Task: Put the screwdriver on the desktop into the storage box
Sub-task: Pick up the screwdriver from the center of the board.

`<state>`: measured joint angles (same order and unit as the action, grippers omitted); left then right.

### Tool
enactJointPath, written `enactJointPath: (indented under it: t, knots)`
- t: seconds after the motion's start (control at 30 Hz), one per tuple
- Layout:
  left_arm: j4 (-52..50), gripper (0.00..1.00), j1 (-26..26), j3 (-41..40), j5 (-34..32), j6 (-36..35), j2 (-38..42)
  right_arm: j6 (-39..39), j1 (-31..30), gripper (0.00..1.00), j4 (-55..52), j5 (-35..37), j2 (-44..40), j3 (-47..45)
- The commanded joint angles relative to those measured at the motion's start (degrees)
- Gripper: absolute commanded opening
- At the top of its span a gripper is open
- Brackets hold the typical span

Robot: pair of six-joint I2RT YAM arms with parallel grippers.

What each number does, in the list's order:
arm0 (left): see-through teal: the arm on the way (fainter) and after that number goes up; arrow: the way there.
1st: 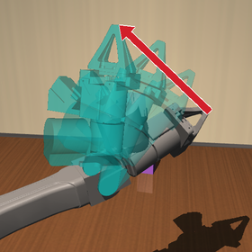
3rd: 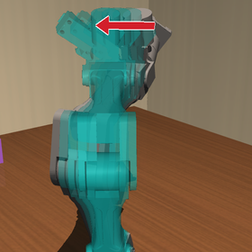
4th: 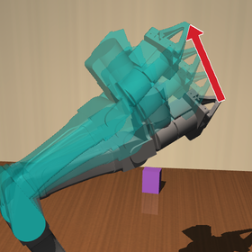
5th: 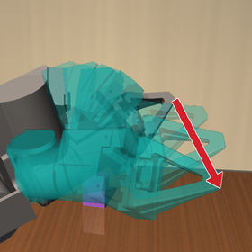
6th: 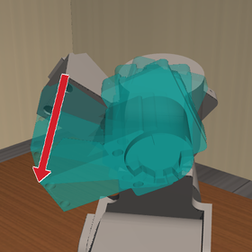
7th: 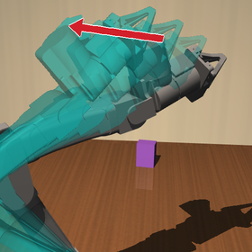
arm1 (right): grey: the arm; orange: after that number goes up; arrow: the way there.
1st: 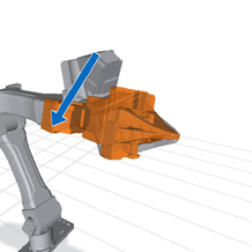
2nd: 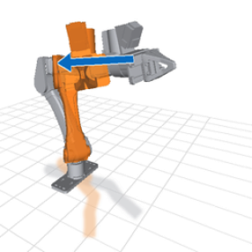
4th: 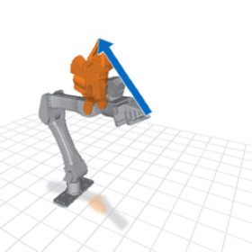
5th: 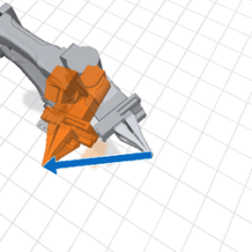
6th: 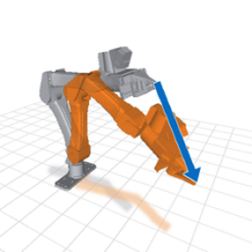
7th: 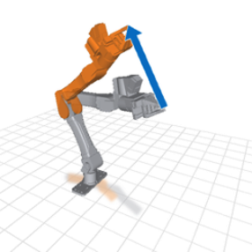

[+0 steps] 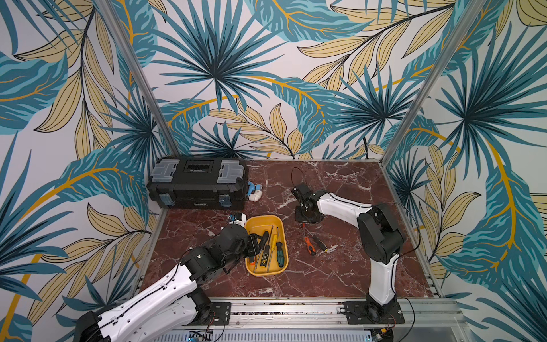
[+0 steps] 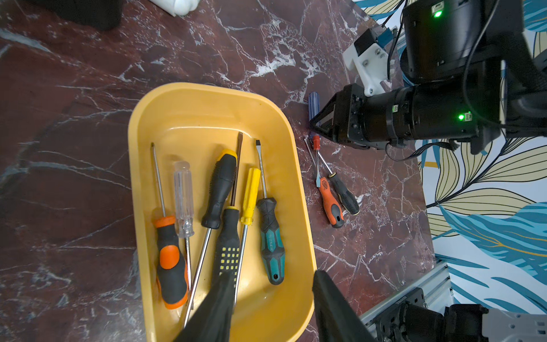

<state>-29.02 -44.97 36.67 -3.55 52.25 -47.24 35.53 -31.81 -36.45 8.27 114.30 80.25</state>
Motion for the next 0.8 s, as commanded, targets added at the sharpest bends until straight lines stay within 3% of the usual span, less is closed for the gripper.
enactJointPath:
  t: [0.0,0.37,0.77]
  knots:
    - [1.68,0.47,-0.03,0.23,0.62,-0.82,-0.3,0.26,0.0,0.28,-0.38,-0.05,0.92,-1.34]
    - [2.12,0.49,-0.04,0.83,1.2,-0.88,-0.92,-1.63,0.35,0.12,1.18,-1.02,-4.16,-2.92]
    - [3.69,0.49,-0.03,0.71,1.23,-0.56,-1.0,-0.3,0.36,0.07,2.82,0.71,-16.65,-12.9]
